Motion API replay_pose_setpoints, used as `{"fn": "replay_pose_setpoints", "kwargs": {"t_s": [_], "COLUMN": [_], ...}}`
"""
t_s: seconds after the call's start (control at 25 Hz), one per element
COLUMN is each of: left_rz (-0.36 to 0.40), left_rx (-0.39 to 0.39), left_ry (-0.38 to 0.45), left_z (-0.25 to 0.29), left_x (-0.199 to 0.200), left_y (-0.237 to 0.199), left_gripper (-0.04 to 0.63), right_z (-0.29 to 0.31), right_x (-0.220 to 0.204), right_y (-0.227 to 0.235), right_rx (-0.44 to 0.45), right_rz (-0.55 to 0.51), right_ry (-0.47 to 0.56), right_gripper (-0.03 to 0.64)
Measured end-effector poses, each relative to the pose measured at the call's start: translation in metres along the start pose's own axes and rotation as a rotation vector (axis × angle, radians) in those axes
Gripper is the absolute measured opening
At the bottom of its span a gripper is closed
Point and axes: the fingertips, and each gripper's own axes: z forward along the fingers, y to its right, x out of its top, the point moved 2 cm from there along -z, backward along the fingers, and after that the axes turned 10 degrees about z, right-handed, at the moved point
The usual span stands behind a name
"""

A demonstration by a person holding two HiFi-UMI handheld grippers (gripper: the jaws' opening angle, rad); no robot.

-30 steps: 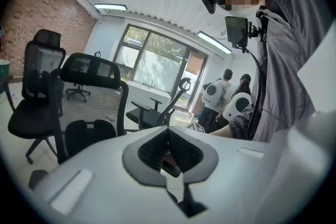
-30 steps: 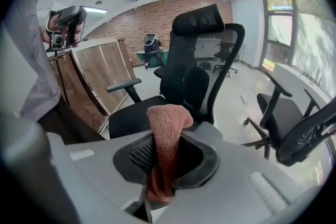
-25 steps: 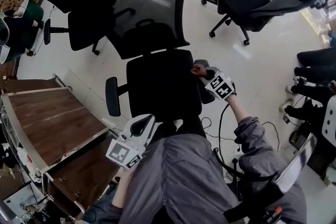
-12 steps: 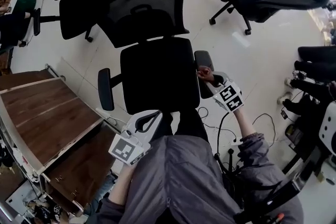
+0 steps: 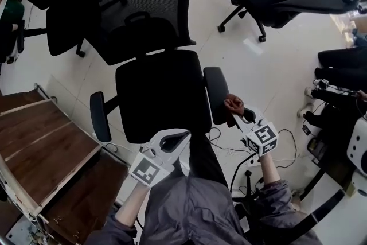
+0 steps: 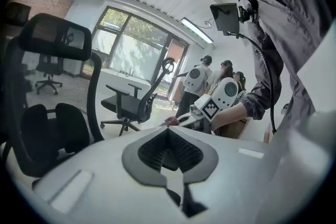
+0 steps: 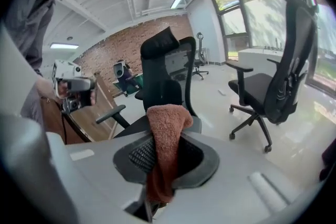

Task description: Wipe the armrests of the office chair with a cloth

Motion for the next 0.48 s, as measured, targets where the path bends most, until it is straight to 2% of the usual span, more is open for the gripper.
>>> {"fn": "replay_pose_setpoints", "kwargs": {"t_s": [0.12, 0.24, 0.36, 0.48], "left_rz": [0.026, 0.01, -0.021, -0.055], "left_rx": [-0.024, -0.011, 0.013, 0.032], "left_ry": [-0.005, -0.015, -0.027, -0.04], "left_z": [0.011, 0.014, 0.01, 0.005], "left_x": [-0.011, -0.024, -0.037, -0.048], "left_y": [0.002, -0.004, -0.006, -0.007], "left_gripper": [0.017, 0.017, 0.017, 0.017], "right_z": [0.017, 0.043, 0.069, 0.095], "right_x": [0.01, 0.007, -0.005, -0.016], "right_y": [0.039, 0.076, 0.105, 0.124], "right_rx": [-0.018, -0.009, 0.02, 0.091], "right_rz": [0.084, 0.201, 0.286, 0.389], "right_ry": [0.048, 0.072, 0.059, 0.042], "right_gripper": [0.066, 0.066, 0.066, 0.064]}}
